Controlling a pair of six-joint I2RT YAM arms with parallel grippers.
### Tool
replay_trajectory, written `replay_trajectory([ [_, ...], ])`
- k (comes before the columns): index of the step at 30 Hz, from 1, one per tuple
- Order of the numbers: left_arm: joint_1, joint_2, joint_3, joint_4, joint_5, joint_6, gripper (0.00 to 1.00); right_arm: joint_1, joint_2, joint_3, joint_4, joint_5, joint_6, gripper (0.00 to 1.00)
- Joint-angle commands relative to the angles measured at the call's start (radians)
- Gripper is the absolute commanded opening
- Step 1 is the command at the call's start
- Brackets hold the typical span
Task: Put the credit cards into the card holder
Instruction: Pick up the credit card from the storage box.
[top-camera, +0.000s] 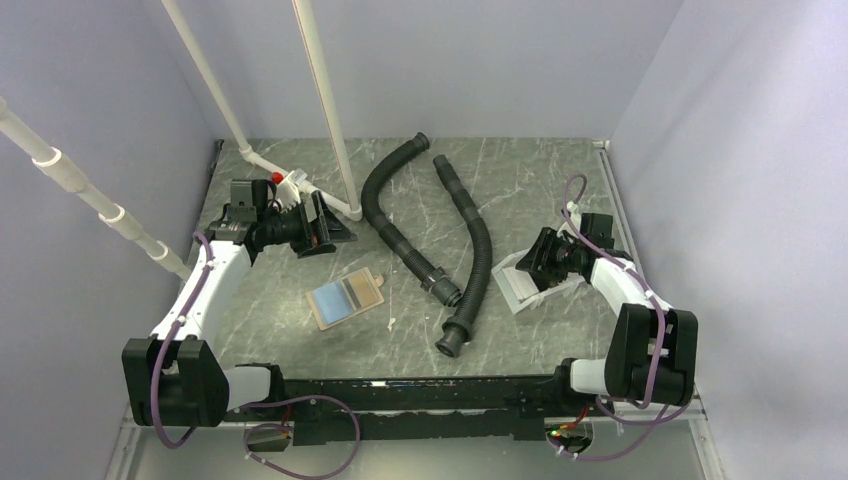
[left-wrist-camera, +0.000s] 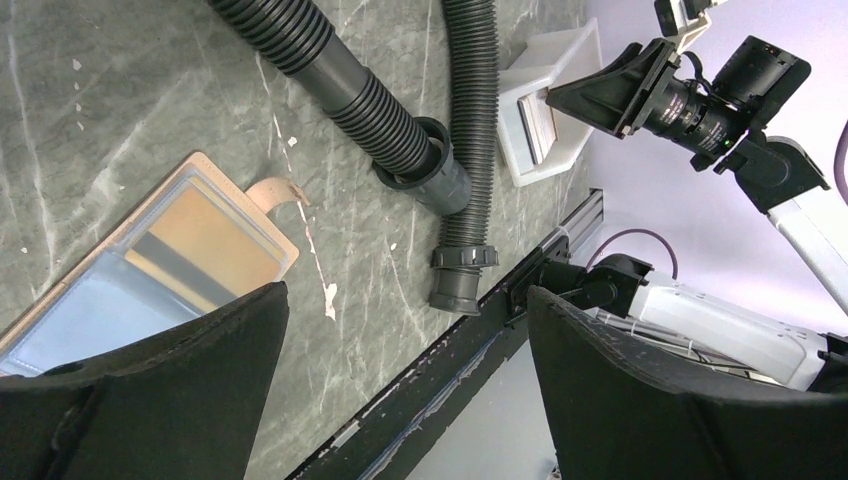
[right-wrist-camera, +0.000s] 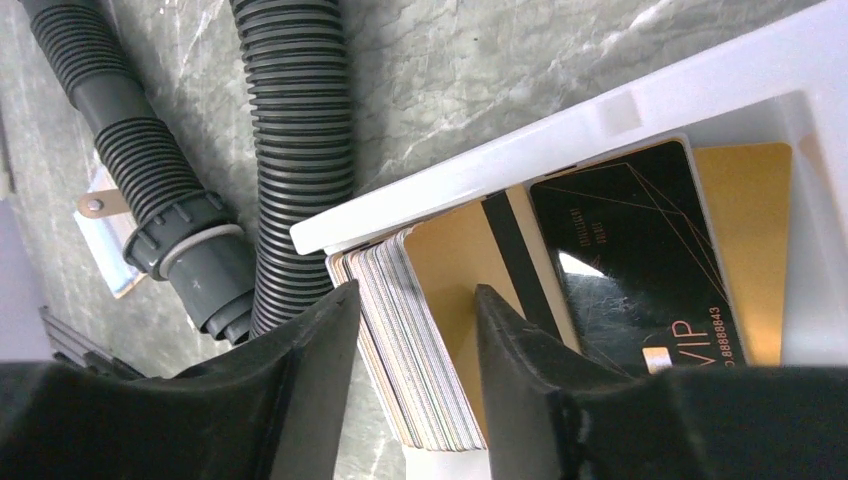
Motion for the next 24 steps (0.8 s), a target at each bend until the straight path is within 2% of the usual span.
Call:
replay_trajectory([
  [1, 0.006, -0.011, -0.013, 0.031, 0.036, 0.015, 0.95, 0.000, -0.033, -0.012, -0.014, -0.051, -0.007, 0.44],
  [14, 0.007, -0.005, -0.016, 0.036, 0.043, 0.015, 0.95, 0.001, -0.074, -0.014, -0.015, 0.000, -0.017, 0.13],
  [22, 0.007, 0.000, -0.020, 0.047, 0.055, 0.011, 0.95, 0.004, -0.126, -0.017, 0.003, 0.051, -0.021, 0.00],
  [24, 0.007, 0.002, -0.022, 0.049, 0.059, 0.009, 0.95, 0.004, -0.137, -0.016, 0.006, 0.069, -0.015, 0.00],
])
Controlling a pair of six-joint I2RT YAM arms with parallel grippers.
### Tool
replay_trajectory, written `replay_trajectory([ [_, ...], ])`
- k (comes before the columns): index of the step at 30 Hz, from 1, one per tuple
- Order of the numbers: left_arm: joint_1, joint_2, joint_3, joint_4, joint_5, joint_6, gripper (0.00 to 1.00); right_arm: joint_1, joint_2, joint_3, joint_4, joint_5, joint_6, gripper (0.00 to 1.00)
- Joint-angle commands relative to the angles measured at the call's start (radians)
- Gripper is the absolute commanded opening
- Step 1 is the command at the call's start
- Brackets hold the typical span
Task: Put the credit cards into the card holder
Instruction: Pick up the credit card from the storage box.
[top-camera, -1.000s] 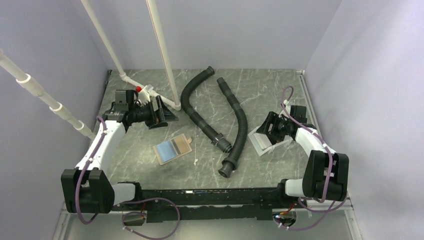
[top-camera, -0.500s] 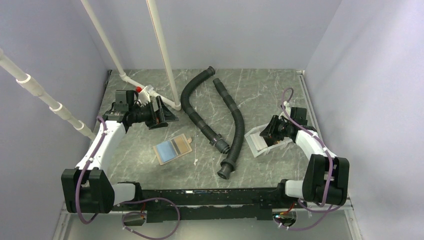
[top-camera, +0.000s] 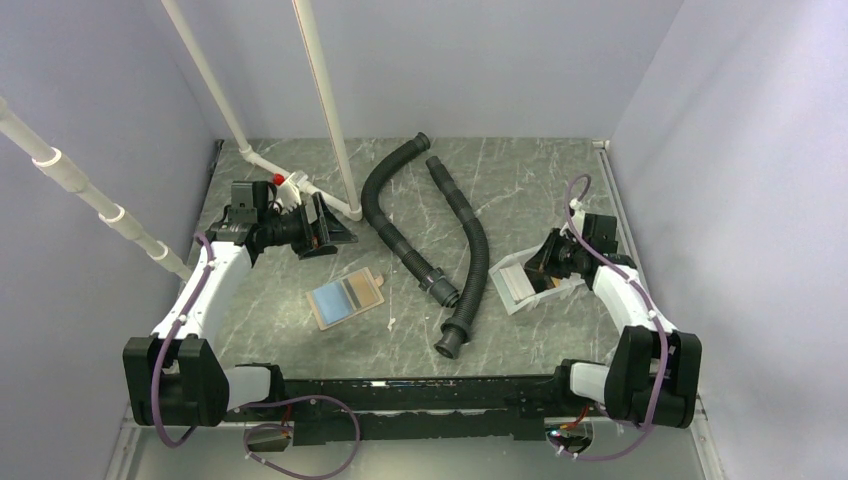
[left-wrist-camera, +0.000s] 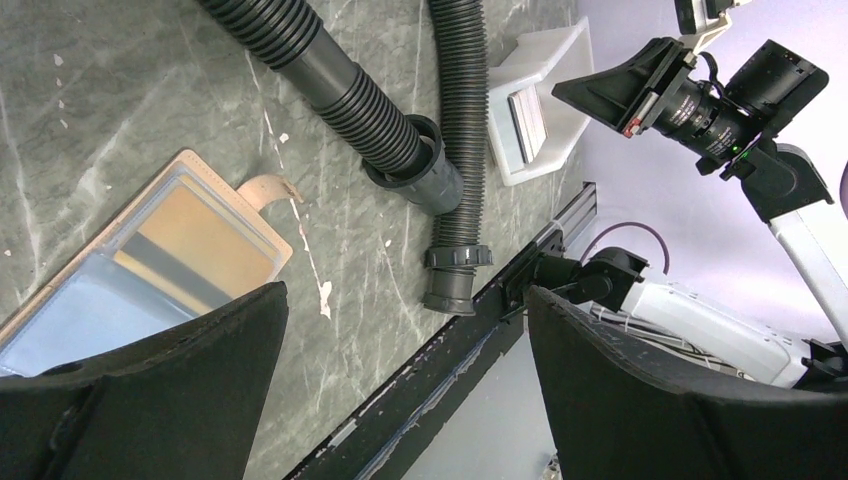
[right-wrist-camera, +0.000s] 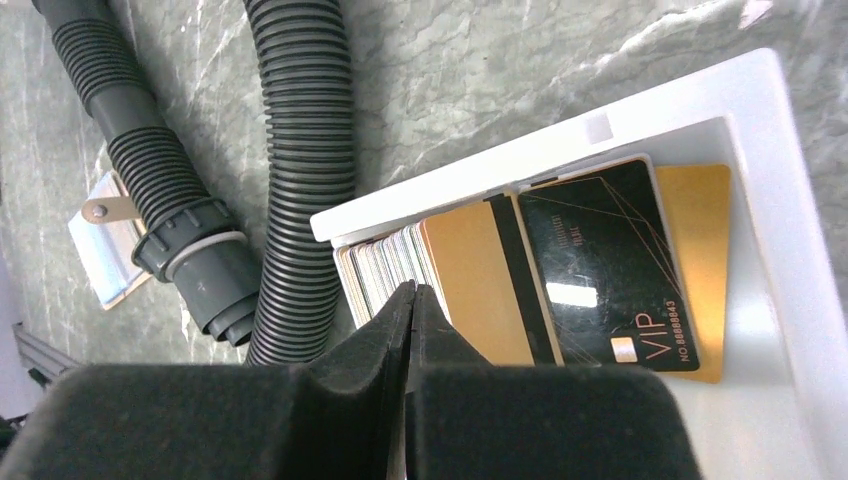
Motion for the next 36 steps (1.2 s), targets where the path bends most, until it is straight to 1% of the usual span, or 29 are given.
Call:
replay_trajectory([
  [1, 0.005, 0.001, -0.006, 0.036, 0.039, 0.008, 0.95, 0.003, -0.047, -0.001, 0.021, 0.056, -0.003, 0.07],
  [2, 0.006, 0.003, -0.007, 0.038, 0.041, 0.007, 0.95, 0.003, -0.046, 0.001, 0.018, 0.075, 0.006, 0.26],
  [3, 0.006, 0.002, -0.007, 0.038, 0.041, 0.007, 0.95, 0.003, -0.043, 0.004, 0.013, 0.088, 0.017, 0.41],
  [4, 0.005, 0.003, -0.007, 0.038, 0.043, 0.007, 0.95, 0.003, -0.034, 0.007, 0.010, 0.092, 0.024, 0.50],
  [6, 0.005, 0.003, -0.007, 0.038, 0.042, 0.007, 0.95, 0.004, -0.006, 0.011, -0.003, 0.084, 0.027, 0.62],
  [8, 0.005, 0.003, -0.008, 0.040, 0.044, 0.007, 0.95, 0.011, 0.020, 0.012, -0.013, 0.077, 0.028, 0.68],
  [9, 0.005, 0.003, -0.008, 0.041, 0.045, 0.007, 0.95, 0.019, 0.035, 0.014, -0.018, 0.074, 0.026, 0.70],
  [14, 0.006, 0.003, -0.009, 0.040, 0.046, 0.008, 0.95, 0.067, 0.103, 0.015, -0.024, 0.080, 0.003, 0.71],
  [16, 0.005, 0.003, -0.009, 0.039, 0.046, 0.009, 0.95, 0.076, 0.122, 0.015, -0.023, 0.076, -0.003, 0.70],
  [18, 0.006, 0.004, -0.009, 0.039, 0.046, 0.010, 0.95, 0.079, 0.131, 0.015, -0.025, 0.071, -0.008, 0.67],
  [20, 0.005, 0.006, -0.009, 0.040, 0.046, 0.010, 0.95, 0.079, 0.129, 0.021, -0.033, 0.068, -0.014, 0.60],
  [25, 0.006, 0.011, -0.009, 0.042, 0.050, 0.007, 0.95, 0.080, 0.075, 0.026, -0.024, 0.056, -0.008, 0.36],
  [29, 0.007, 0.015, -0.010, 0.046, 0.057, 0.005, 0.95, 0.080, 0.050, 0.032, -0.024, 0.050, -0.004, 0.22],
  [32, 0.007, 0.015, -0.010, 0.047, 0.060, 0.004, 0.95, 0.079, 0.050, 0.033, -0.026, 0.054, -0.006, 0.14],
  [36, 0.007, 0.015, -0.010, 0.047, 0.058, 0.006, 0.95, 0.080, 0.030, 0.030, -0.027, 0.076, -0.002, 0.07],
])
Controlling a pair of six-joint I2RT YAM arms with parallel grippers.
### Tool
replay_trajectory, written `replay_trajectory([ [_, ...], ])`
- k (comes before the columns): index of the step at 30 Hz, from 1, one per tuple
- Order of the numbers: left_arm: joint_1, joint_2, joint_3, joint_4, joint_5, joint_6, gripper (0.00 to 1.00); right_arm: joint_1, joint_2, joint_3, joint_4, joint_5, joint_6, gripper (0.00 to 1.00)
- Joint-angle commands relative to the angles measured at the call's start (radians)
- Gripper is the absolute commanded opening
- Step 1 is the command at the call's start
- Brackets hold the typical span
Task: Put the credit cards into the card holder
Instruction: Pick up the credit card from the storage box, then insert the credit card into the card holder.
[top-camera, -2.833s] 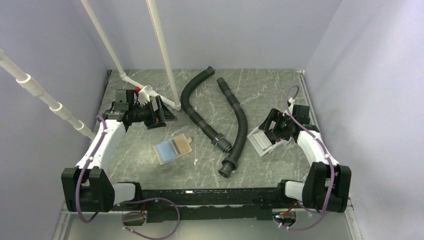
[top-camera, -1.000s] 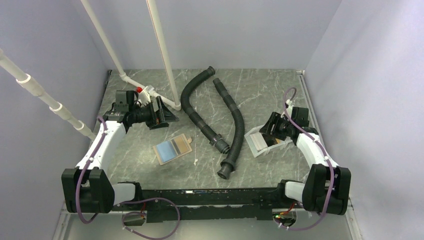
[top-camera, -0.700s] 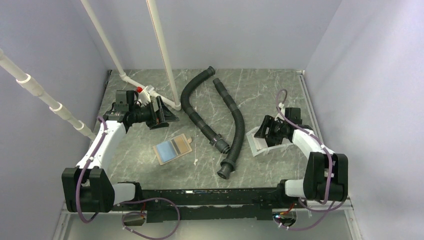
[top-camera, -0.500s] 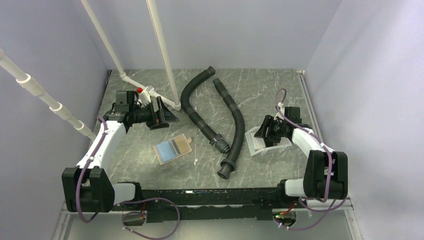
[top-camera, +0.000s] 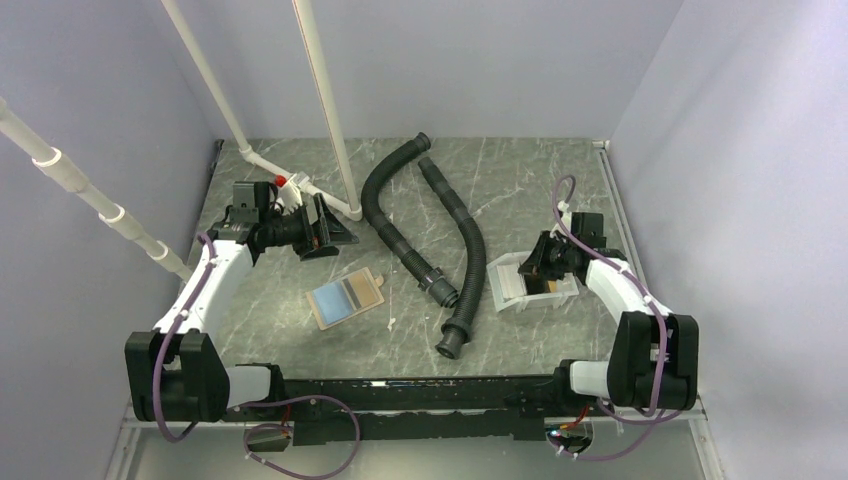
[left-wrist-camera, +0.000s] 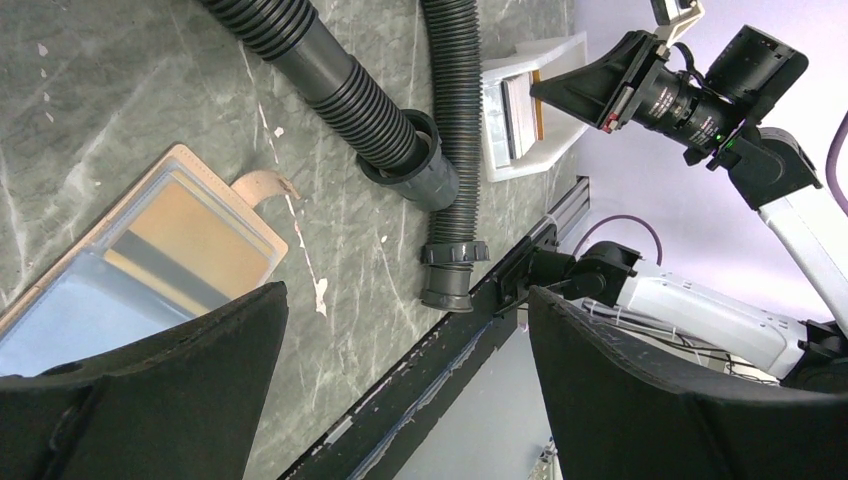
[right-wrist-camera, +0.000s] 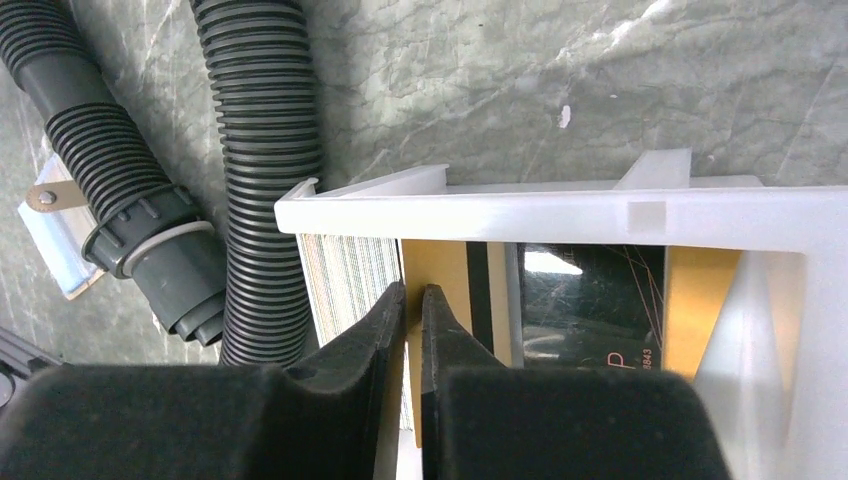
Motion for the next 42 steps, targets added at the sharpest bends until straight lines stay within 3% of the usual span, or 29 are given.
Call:
replay_trajectory([
  [1, 0.004, -0.004, -0.004, 0.037, 0.035, 0.009, 0.95, 0.007, -0.048, 0.015, -0.016, 0.025, 0.001, 0.06],
  [5, 0.005, 0.000, -0.005, 0.038, 0.035, 0.009, 0.96, 0.007, -0.113, 0.040, -0.056, 0.127, 0.009, 0.00],
  [14, 0.006, 0.021, -0.008, 0.050, 0.052, 0.001, 0.96, 0.016, -0.166, 0.113, -0.146, 0.241, 0.001, 0.00],
  [16, 0.005, 0.022, -0.010, 0.049, 0.049, 0.002, 0.96, 0.035, -0.184, 0.143, -0.181, 0.363, 0.015, 0.00],
  [19, 0.005, 0.030, -0.010, 0.052, 0.054, 0.003, 0.96, 0.191, -0.218, 0.222, -0.222, 0.597, 0.017, 0.00],
  [22, 0.003, 0.040, -0.025, 0.109, 0.123, -0.024, 0.96, 0.350, -0.200, 0.323, -0.228, 0.665, 0.042, 0.00],
  [25, -0.021, 0.044, -0.083, 0.309, 0.280, -0.143, 0.95, 0.456, -0.168, 0.387, -0.128, 0.486, 0.114, 0.00],
  [27, -0.070, 0.038, -0.111, 0.457, 0.350, -0.227, 0.94, 0.523, -0.151, 0.358, 0.060, 0.286, 0.213, 0.00],
  [30, -0.140, 0.011, -0.096, 0.440, 0.341, -0.205, 0.93, 0.636, -0.096, 0.298, 0.387, 0.114, 0.374, 0.00],
  [36, -0.160, -0.126, -0.204, 0.725, 0.325, -0.457, 0.93, 0.752, 0.043, 0.214, 0.864, -0.048, 0.626, 0.00],
  [38, -0.167, -0.161, -0.219, 0.715, 0.289, -0.477, 0.90, 0.769, 0.062, 0.199, 0.970, -0.062, 0.673, 0.00],
  [42, -0.168, -0.232, -0.225, 0.604, 0.197, -0.463, 0.84, 0.774, 0.050, 0.188, 1.003, -0.061, 0.689, 0.00],
])
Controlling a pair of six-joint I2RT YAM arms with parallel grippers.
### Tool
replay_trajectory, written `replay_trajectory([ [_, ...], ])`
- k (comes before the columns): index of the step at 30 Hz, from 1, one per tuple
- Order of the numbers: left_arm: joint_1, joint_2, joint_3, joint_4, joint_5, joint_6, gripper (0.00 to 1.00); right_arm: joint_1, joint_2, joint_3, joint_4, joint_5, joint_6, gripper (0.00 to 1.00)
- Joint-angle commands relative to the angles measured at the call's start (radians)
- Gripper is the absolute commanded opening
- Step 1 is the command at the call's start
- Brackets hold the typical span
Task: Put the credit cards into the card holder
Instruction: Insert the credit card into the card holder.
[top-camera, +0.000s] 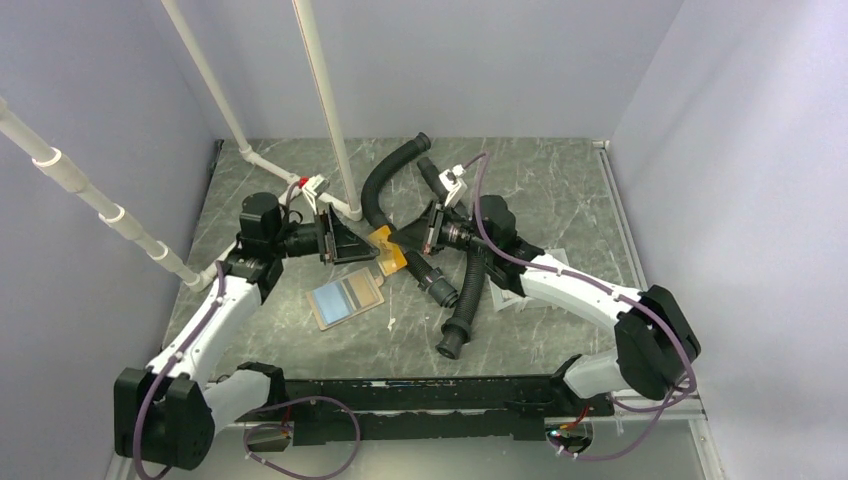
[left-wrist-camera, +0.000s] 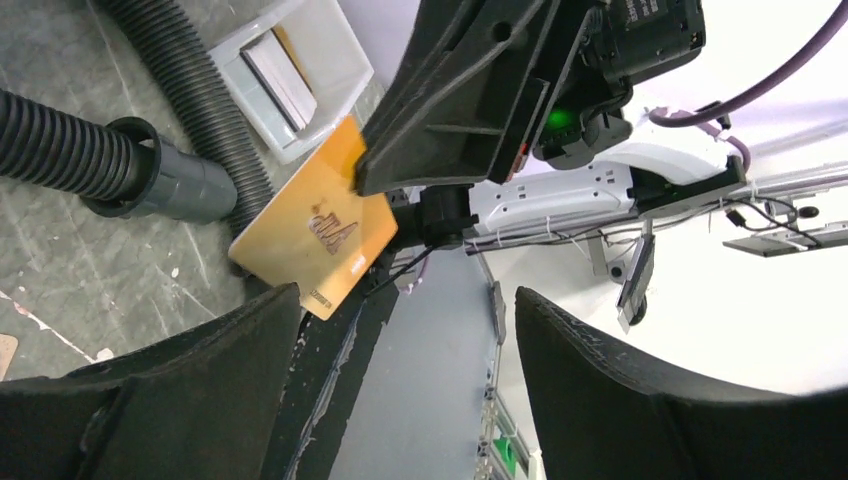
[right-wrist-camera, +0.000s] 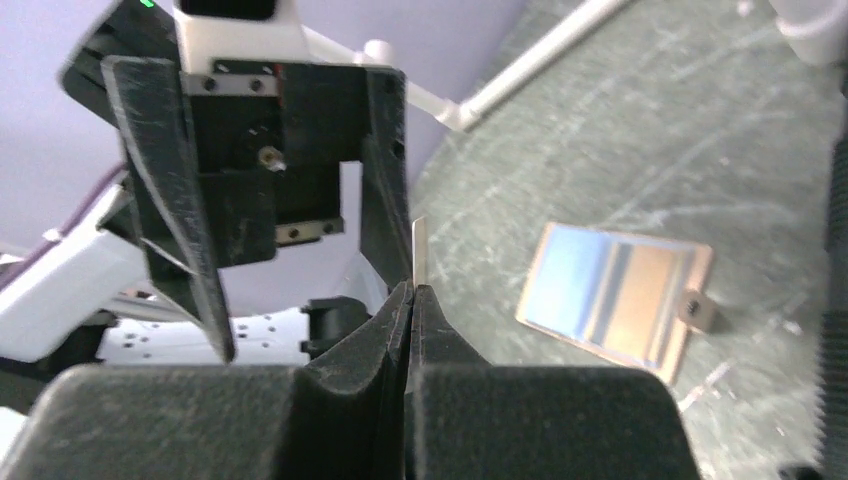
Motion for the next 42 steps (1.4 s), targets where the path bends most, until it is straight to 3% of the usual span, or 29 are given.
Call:
replay_trajectory([
  [1, -0.004, -0.081, 0.000, -0.047, -0.107, -0.030, 0.84, 0.003, -0.046, 0.008, 0.247, -0.059, 0.084, 0.00],
  [6, -0.004, -0.165, 0.024, -0.273, -0.309, 0.001, 0.94, 0.003, -0.057, 0.009, 0.267, -0.076, 0.093, 0.00],
  [9, -0.004, -0.169, -0.010, -0.132, -0.245, -0.074, 0.94, 0.008, -0.023, 0.014, 0.329, -0.104, 0.135, 0.00],
  [10, -0.004, -0.158, -0.022, -0.065, -0.216, -0.105, 0.90, 0.013, -0.008, 0.014, 0.359, -0.116, 0.154, 0.00],
  [13, -0.004, -0.135, -0.033, 0.028, -0.178, -0.154, 0.57, 0.026, 0.021, 0.016, 0.398, -0.122, 0.171, 0.00],
  [16, -0.004, -0.146, -0.005, -0.037, -0.194, -0.106, 0.28, 0.027, 0.041, -0.004, 0.431, -0.113, 0.183, 0.00],
  [18, -0.004, -0.154, 0.034, -0.169, -0.232, -0.032, 0.01, 0.027, 0.055, -0.008, 0.400, -0.101, 0.158, 0.00],
  [19, 0.001, -0.157, 0.077, -0.278, -0.272, 0.029, 0.00, 0.027, 0.062, 0.007, 0.318, -0.090, 0.111, 0.10],
  [20, 0.005, -0.152, 0.116, -0.451, -0.349, 0.087, 0.00, 0.027, 0.072, 0.040, 0.183, -0.073, 0.028, 0.29],
  [21, 0.014, -0.137, 0.155, -0.584, -0.422, 0.146, 0.00, 0.031, 0.087, 0.086, 0.036, -0.046, -0.064, 0.38],
  [23, 0.031, -0.066, 0.241, -0.877, -0.578, 0.243, 0.00, 0.061, 0.116, 0.125, -0.140, 0.035, -0.221, 0.46],
  [25, 0.038, 0.004, 0.275, -1.044, -0.707, 0.300, 0.00, 0.101, 0.157, 0.129, -0.175, 0.069, -0.289, 0.51],
  [27, 0.044, 0.037, 0.249, -1.090, -0.795, 0.299, 0.00, 0.132, 0.234, 0.166, -0.211, 0.042, -0.312, 0.50],
  [29, 0.048, 0.052, 0.225, -1.066, -0.797, 0.283, 0.00, 0.171, 0.308, 0.179, -0.192, 0.035, -0.315, 0.47],
  [35, 0.051, 0.136, 0.187, -0.945, -0.831, 0.271, 0.00, 0.199, 0.486, 0.212, -0.162, 0.055, -0.318, 0.17],
  [42, 0.051, 0.284, 0.086, -0.775, -0.750, 0.277, 0.00, 0.191, 0.556, 0.206, -0.227, 0.167, -0.393, 0.10],
])
